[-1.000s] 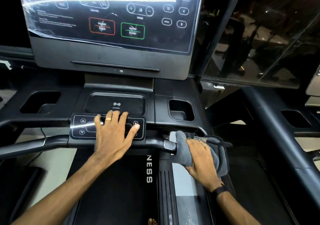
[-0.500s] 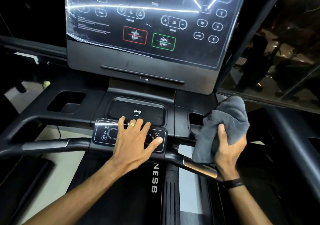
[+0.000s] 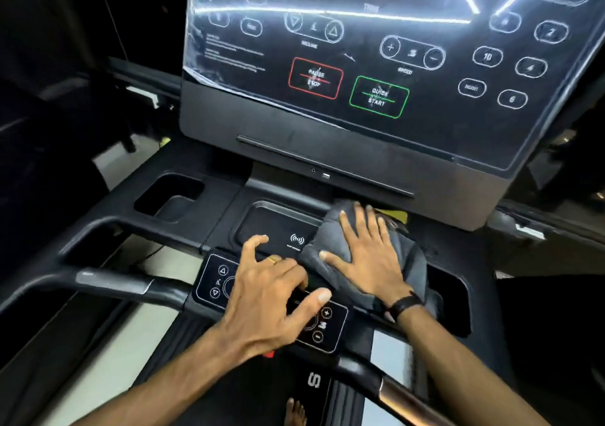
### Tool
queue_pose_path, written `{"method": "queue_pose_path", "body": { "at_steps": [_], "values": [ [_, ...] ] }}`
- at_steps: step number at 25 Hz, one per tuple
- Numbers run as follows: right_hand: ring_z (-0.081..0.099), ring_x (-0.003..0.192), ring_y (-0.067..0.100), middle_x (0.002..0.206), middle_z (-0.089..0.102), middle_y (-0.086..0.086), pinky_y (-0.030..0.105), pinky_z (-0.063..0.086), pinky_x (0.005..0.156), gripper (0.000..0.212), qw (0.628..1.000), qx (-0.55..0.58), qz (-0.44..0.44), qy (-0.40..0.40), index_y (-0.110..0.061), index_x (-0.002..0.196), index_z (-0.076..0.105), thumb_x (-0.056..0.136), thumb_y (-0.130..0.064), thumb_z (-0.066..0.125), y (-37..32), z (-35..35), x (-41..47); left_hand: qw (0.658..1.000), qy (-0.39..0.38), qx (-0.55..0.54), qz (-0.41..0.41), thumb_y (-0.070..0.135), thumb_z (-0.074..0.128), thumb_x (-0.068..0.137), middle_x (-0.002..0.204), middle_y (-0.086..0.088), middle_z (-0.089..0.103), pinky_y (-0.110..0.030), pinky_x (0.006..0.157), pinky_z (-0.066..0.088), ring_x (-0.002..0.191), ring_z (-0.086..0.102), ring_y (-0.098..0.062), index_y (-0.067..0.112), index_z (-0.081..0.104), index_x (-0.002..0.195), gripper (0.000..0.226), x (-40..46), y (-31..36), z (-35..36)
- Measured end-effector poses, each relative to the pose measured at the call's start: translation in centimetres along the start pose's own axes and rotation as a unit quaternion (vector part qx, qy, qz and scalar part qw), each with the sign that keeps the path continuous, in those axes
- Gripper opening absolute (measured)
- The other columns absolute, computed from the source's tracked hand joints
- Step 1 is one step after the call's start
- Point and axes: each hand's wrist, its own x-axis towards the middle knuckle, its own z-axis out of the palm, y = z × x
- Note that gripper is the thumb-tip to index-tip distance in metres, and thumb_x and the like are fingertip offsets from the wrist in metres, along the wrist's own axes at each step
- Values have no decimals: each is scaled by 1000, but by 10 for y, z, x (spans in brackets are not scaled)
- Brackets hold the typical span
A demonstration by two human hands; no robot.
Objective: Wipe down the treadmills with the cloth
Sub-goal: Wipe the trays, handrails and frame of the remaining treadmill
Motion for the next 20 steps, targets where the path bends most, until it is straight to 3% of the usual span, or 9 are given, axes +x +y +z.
{"method": "queue_pose_path", "body": {
  "at_steps": [4,6,11,15,20],
  "values": [
    [-2,155,32,167,5,17,46,2,124,103,994,6,-105,-4,-7,160,13,90,-80,-6,-7,8,11,998,-29,21,-59,58,22,102,42,12,33,-45,107,33,48,38,-4,28,40,54,60,41,-11,-3],
    [-2,155,31,167,5,18,47,5,123,99,994,2,-113,-1,-6,159,13,93,-79,2,-4,12,10,993,-24,39,-107,59,25,100,39,9,30,-42,104,32,47,34,-4,26,33,52,59,48,-30,-10],
    [-9,155,32,167,-4,19,51,4,126,105,993,-16,-117,0,-4,159,6,90,-83,2,-38,12,55,964,-20,52,-259,69,19,94,45,0,56,-48,93,43,54,60,-19,12,60,59,79,41,-105,-40],
    [8,154,34,167,10,18,50,2,125,106,992,-18,-124,9,-4,160,11,90,-83,6,-75,12,88,960,15,34,-276,68,20,94,49,-3,61,-48,89,46,57,64,-21,9,68,66,81,40,-134,-58],
    [7,155,30,168,8,12,43,-6,125,104,992,0,-127,26,-9,161,5,89,-84,10,-113,8,115,946,15,24,-322,70,15,92,50,0,63,-47,94,42,59,65,-17,13,68,67,82,22,-152,-62]
  ]
}}
